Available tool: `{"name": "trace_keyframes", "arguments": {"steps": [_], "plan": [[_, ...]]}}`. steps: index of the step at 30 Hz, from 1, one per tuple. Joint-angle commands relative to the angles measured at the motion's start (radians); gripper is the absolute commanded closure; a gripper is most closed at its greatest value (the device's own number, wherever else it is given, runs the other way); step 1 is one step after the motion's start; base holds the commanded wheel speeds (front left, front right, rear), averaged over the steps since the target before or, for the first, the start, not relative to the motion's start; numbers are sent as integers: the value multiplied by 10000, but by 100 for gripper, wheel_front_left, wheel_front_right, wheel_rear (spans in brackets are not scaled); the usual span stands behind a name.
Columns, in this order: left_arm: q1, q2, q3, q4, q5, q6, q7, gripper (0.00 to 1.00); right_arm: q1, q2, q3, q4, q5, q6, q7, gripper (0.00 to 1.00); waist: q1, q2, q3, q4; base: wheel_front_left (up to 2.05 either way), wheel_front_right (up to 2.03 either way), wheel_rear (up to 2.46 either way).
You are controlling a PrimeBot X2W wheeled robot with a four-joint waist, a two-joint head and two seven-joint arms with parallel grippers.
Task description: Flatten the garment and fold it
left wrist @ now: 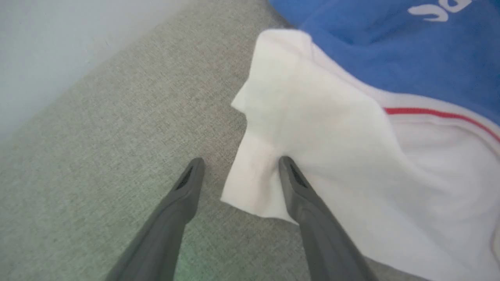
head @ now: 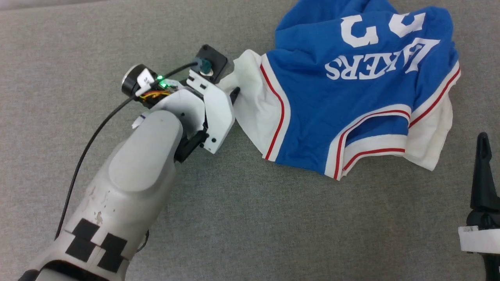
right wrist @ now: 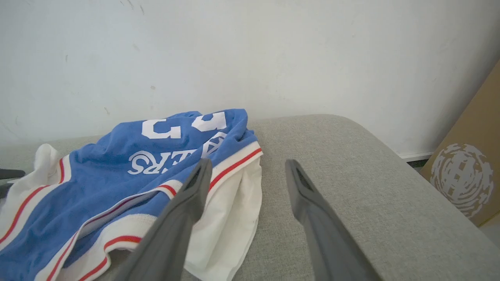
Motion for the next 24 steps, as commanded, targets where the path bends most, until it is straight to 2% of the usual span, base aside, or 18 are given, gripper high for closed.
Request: {"name": "trace_keyframes", "arguments": {"steps": [1,6,11,12,13,15,19,24], "plan": [[-25,81,-4,369,-16,130,312,0,-101,22,42,38,-17,-9,33,0,1,0,81,-35,0,0,0],[55,107,-296,1007,-432,65,2612,0,-126,22,91,152,2,-9,14,0,1,0,113,-41,0,0,0],[295,286,-771,565,-1160,-46,4693,0,-177,22,105,267,58,-9,15,0,1,0,112,9,0,0,0],[334,364,-836,368,-1259,-53,4882,72,-199,22,122,283,68,-9,15,0,1,0,115,14,0,0,0],[362,459,-899,143,-1306,-58,4939,100,-220,22,137,296,80,-9,10,0,1,0,120,17,0,0,0],[458,619,-964,-244,-1411,-65,4858,100,-257,22,163,326,96,-9,1,0,1,0,117,20,0,0,0],[656,825,-863,-689,-1324,54,3973,100,-317,22,188,384,104,-9,-18,0,1,0,100,17,0,0,0],[1036,593,-579,-656,-1592,255,2868,100,-314,22,150,425,89,-9,-30,0,1,0,10,65,0,0,0]]}}
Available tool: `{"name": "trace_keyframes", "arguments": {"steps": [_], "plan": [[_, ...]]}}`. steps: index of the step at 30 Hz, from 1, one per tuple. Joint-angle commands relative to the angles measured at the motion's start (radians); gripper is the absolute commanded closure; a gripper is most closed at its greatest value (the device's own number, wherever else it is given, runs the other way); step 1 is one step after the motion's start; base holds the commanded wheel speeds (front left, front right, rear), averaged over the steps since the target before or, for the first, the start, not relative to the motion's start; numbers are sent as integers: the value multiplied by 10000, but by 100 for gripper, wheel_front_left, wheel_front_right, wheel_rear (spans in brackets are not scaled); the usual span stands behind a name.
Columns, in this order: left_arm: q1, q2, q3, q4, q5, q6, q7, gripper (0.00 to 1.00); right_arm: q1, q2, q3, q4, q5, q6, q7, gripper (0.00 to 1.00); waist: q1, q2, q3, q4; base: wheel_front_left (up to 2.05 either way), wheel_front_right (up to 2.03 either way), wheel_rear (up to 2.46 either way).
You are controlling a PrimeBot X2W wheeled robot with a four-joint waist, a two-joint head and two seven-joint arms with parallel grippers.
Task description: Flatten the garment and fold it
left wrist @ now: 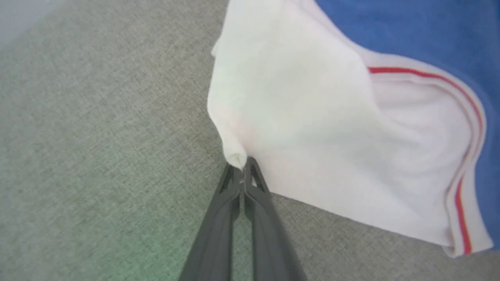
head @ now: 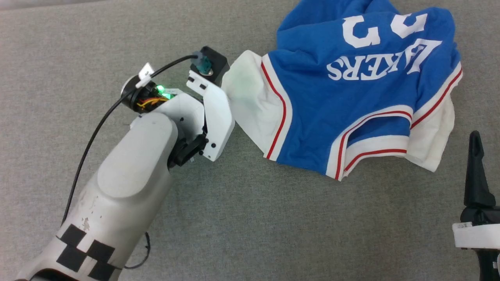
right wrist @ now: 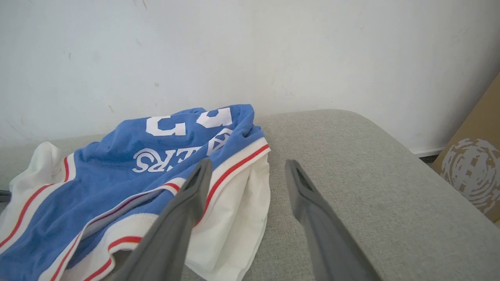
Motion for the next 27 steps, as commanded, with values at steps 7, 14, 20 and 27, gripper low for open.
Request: {"name": "trace_keyframes", "arguments": {"steps": [7,14,20,27], "plan": [[1180,-641,699,280,-669,544,-2235,100,9,22,-50,30,-23,-9,38,0,0,0,-509,262,0,0,0],[3341,-1378,2341,-1966,-2795,1042,-3642,100,273,22,20,171,48,-9,92,0,0,0,-1377,472,0,0,0],[6503,-913,3888,-5292,-3708,2141,-4273,100,516,22,54,268,173,-9,80,0,0,0,-1910,786,0,0,0],[9386,-694,4952,-7334,-4100,3095,-4538,100,672,22,136,346,230,-9,67,0,0,0,-2190,1160,0,0,0]]}}
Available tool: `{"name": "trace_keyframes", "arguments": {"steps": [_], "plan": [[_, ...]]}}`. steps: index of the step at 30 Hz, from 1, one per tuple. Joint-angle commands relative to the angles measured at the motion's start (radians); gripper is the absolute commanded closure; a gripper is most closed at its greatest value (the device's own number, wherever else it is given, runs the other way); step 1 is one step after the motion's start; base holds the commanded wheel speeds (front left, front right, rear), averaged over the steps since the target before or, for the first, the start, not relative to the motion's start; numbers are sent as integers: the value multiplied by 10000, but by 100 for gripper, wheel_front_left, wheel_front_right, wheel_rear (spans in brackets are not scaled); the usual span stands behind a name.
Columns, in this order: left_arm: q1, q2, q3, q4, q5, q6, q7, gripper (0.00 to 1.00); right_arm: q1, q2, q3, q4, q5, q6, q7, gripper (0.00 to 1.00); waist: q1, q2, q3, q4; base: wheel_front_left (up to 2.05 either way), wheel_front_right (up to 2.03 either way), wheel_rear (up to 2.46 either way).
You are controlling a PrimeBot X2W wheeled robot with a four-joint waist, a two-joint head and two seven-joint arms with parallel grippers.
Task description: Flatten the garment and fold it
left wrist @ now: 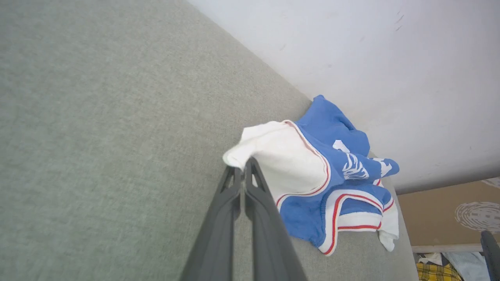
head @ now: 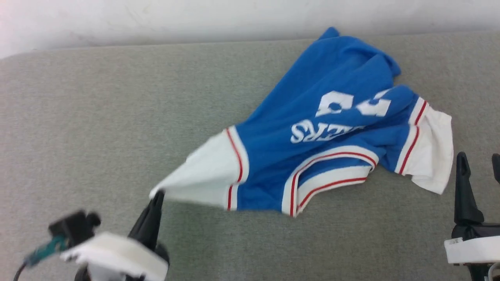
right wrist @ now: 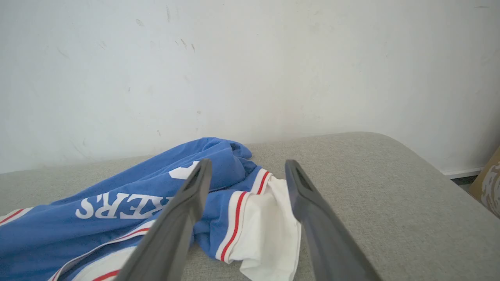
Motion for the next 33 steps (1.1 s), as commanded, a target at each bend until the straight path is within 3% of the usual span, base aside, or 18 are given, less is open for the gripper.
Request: {"name": "trace_keyframes", "arguments": {"steps": [1,7,13,18,23,27,33], "plan": [[469,50,155,-211,-63,139,-98,100,80,20,38,41,75,-9,-14,0,2,0,-238,274,0,0,0],[2124,-32,1372,-1050,-64,782,-914,100,267,20,-45,67,7,-9,146,0,2,0,-318,509,0,0,0],[2192,153,1745,-1435,-83,818,-991,100,296,20,-102,196,-452,-9,867,0,2,0,-263,616,0,0,0],[1817,268,1432,-1465,120,760,-878,100,-69,-145,267,325,-1339,-9,2320,0,2,0,-73,473,0,0,0],[1358,460,1117,-1534,435,677,-785,100,-852,-1461,589,1008,-1246,-9,3892,0,2,0,356,362,0,0,0],[990,510,809,-1636,656,662,-694,100,-1408,-2077,730,1554,-784,-9,5257,0,2,0,719,369,0,0,0],[668,523,527,-1631,829,621,-651,100,-2056,-2830,992,2149,-384,-9,5791,0,2,0,1105,534,0,0,0]]}}
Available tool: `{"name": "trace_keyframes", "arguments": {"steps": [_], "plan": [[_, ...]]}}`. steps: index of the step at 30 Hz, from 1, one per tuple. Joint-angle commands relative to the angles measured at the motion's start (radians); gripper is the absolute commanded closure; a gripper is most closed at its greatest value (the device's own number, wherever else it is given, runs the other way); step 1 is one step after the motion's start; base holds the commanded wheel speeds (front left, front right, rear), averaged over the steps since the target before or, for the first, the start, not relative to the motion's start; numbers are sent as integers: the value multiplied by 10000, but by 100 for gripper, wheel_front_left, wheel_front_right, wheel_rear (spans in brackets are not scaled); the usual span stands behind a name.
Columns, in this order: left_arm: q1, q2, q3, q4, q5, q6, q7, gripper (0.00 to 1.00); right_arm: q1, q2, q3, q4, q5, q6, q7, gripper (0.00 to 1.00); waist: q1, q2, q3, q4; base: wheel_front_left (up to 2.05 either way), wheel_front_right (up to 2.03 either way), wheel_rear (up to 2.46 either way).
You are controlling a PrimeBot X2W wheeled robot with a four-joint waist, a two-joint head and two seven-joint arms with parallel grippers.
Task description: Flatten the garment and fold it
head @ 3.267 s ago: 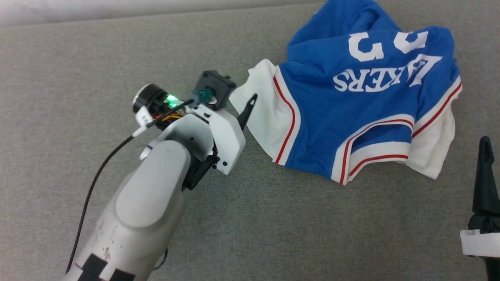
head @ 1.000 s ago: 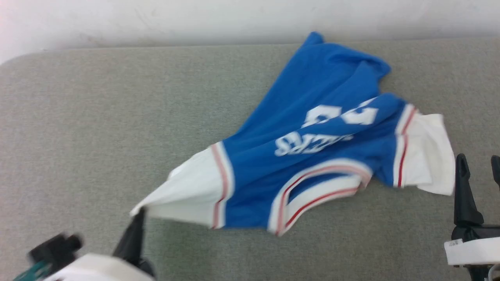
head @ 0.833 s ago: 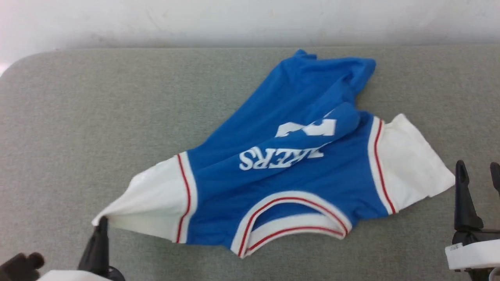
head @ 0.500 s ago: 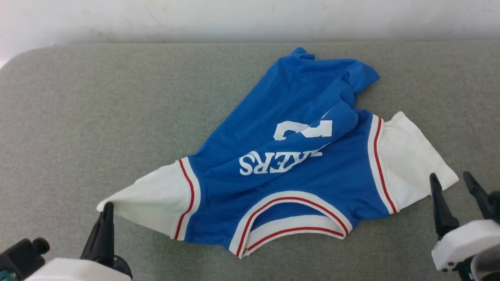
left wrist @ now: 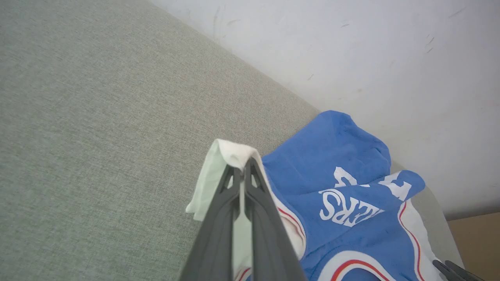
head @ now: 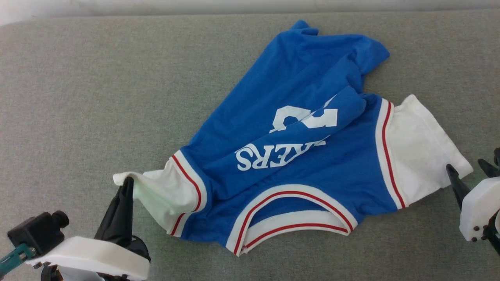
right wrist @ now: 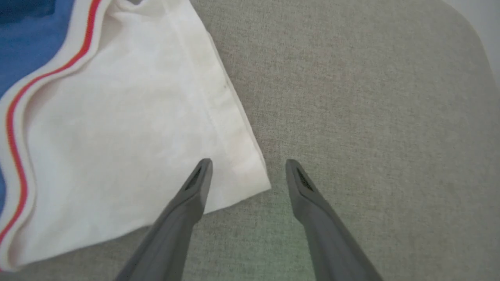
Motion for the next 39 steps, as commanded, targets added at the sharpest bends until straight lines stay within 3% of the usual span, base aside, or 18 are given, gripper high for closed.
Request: {"name": "trace_keyframes", "arguments": {"steps": [1,8,9,10,17,27,34,39], "plan": [[-189,30,-58,4,111,-90,0,100,-239,-89,17,142,84,-9,27,0,-2,0,234,138,0,0,0],[-310,-31,-192,67,150,-126,-69,100,-467,-51,-35,825,335,-9,400,0,-2,0,478,311,0,0,0],[-321,-34,-199,81,150,-125,-71,100,-427,27,2,934,471,-9,676,69,-2,0,468,325,0,0,0],[-325,-42,-191,89,144,-111,-77,100,-426,195,-75,982,683,-9,905,100,-2,0,452,321,0,0,0],[-296,-85,-90,176,28,-59,-104,100,-289,1305,-1079,556,881,-9,1856,100,-2,0,-190,188,0,0,0],[-925,-114,-95,211,-99,-379,-324,100,-852,2571,-1717,-1262,1826,-9,40,100,-2,0,-1788,-333,0,0,0],[-3705,45,-68,233,-76,-418,60,100,-2949,2706,-893,-2504,2094,-9,-691,100,-2,0,-2697,-861,0,0,0],[-6588,-139,14,912,-349,-156,545,100,-5329,2379,-101,-2311,1895,-9,-712,100,-2,0,-3159,-1146,0,0,0]]}}
